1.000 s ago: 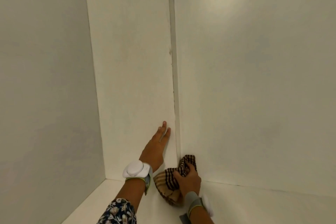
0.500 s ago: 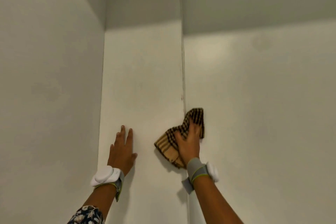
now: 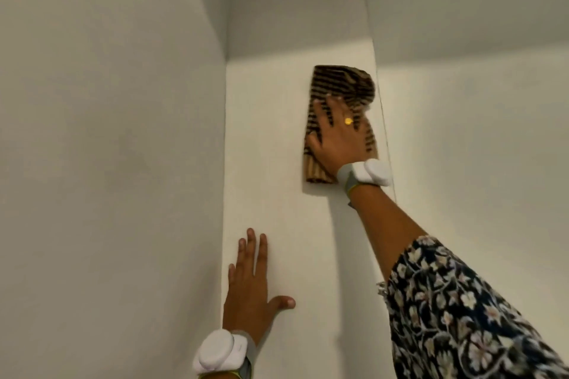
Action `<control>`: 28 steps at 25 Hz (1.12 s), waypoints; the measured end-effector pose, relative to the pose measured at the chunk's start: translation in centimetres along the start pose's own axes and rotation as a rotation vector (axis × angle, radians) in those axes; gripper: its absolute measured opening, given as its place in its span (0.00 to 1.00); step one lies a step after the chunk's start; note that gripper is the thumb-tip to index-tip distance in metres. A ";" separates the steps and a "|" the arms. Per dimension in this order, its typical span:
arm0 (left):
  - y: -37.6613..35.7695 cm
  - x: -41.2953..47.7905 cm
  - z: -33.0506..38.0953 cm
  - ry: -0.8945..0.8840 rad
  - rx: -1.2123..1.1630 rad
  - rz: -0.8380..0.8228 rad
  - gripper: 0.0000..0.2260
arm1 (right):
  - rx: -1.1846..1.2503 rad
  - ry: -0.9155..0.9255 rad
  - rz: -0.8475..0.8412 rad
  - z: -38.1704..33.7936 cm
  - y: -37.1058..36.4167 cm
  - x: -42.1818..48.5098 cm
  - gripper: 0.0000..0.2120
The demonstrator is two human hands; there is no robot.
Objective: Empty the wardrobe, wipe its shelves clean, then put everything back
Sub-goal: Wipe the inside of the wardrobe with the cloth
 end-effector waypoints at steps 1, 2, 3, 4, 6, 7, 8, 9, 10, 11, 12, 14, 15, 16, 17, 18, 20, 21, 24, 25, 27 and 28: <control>-0.1 -0.2 0.0 0.011 -0.019 0.023 0.54 | -0.007 0.139 -0.037 -2.8 -1.0 -0.1 0.29; -0.2 -0.4 -0.1 0.023 -0.045 0.054 0.55 | -0.019 0.268 -0.078 -5.9 -2.3 -0.8 0.30; -0.2 -0.7 -0.2 0.052 -0.091 0.095 0.57 | -0.012 0.363 -0.103 -9.0 -3.6 -2.2 0.31; -0.2 -1.0 -0.5 0.112 -0.154 0.151 0.60 | 0.016 0.407 -0.117 -11.3 -4.7 -4.0 0.31; -0.4 -1.6 -1.0 0.245 -0.247 0.213 0.64 | 0.066 0.411 -0.177 -13.9 -6.3 -8.4 0.31; -0.5 -2.0 -1.0 0.275 -0.258 0.225 0.61 | 0.066 0.427 -0.187 -14.0 -6.6 -10.7 0.30; -0.6 -2.4 -0.7 0.276 -0.253 0.229 0.57 | 0.048 0.460 -0.194 -13.4 -6.4 -13.0 0.30; -0.8 -3.0 -0.5 0.258 -0.242 0.230 0.55 | 0.012 0.498 -0.197 -11.9 -6.0 -15.3 0.30; -0.7 -3.2 -0.6 0.224 -0.221 0.226 0.54 | -0.033 0.504 -0.197 -9.6 -5.2 -16.9 0.31; -0.7 -3.6 -0.8 0.196 -0.205 0.211 0.54 | -0.067 0.469 -0.187 -6.8 -4.2 -18.2 0.31; -0.6 -3.6 -1.1 0.179 -0.190 0.191 0.53 | -0.090 0.403 -0.166 -3.9 -3.2 -18.9 0.32; -0.3 -4.0 -1.5 0.169 -0.168 0.149 0.50 | -0.121 0.208 -0.169 1.5 -1.2 -19.2 0.31; -0.4 -4.5 -1.5 0.169 -0.147 0.139 0.49 | -0.125 0.117 -0.177 3.2 -0.5 -18.7 0.31; -0.6 -5.5 -1.4 0.176 -0.106 0.128 0.46 | -0.117 0.051 -0.186 4.0 -0.1 -18.0 0.31; -1.1 -6.8 -1.2 0.194 -0.053 0.118 0.43 | -0.099 0.000 -0.193 3.9 -0.1 -16.9 0.32; -1.8 -8.5 -1.1 0.217 0.001 0.103 0.40 | -0.069 -0.038 -0.192 3.0 -0.2 -15.9 0.32; -3.7 -12.5 -1.3 0.262 0.083 0.052 0.37 | -0.023 -0.019 -0.212 -0.9 -1.6 -14.9 0.32; -4.4 -14.2 -1.6 0.297 0.133 0.009 0.35 | -0.017 0.053 -0.233 -3.4 -2.6 -15.3 0.32; -7.0 -19.3 -3.3 0.309 0.175 -0.068 0.32 | 0.011 0.300 -0.295 -10.9 -5.4 -22.0 0.30; -7.6 -20.7 -3.7 0.338 0.187 -0.094 0.30 | 0.039 0.356 -0.325 -12.6 -6.0 -25.3 0.30; -8.4 -23.3 -3.9 0.438 0.171 -0.220 0.24 | 0.058 0.478 -0.417 -14.1 -6.7 -32.8 0.32; -9.2 -24.8 -3.9 0.487 0.193 -0.313 0.22 | 0.040 0.541 -0.474 -13.6 -6.7 -36.5 0.33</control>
Point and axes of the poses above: each hand's wrist, its own x-axis towards the middle knuckle, its own y-axis out of the back of the hand, z = x × y, the point moved 5 cm from there along x, towards the middle knuckle, and after that the axes turned 1 degree about -y, right-handed, at the moved point
